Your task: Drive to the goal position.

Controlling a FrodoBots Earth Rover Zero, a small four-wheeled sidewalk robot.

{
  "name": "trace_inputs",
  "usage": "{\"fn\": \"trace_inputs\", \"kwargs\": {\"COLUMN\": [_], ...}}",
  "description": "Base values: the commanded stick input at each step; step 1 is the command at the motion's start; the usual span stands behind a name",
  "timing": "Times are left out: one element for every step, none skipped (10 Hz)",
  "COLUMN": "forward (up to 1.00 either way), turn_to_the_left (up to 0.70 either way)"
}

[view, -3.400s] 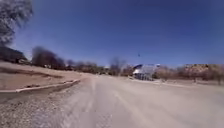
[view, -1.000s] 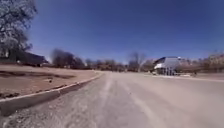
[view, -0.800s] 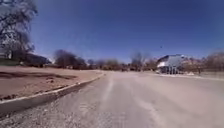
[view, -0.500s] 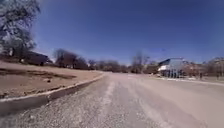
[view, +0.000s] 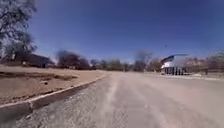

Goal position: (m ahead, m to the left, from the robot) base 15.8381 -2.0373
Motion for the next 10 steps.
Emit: {"fn": "trace_inputs", "kwargs": {"forward": [1.00,1.00,1.00,1.00,1.00,1.00,1.00,1.00,1.00,1.00], "turn_to_the_left": [-0.21,-0.27,-0.27,-0.27,-0.27,-0.27,-0.27,-0.27,-0.27,-0.27]}}
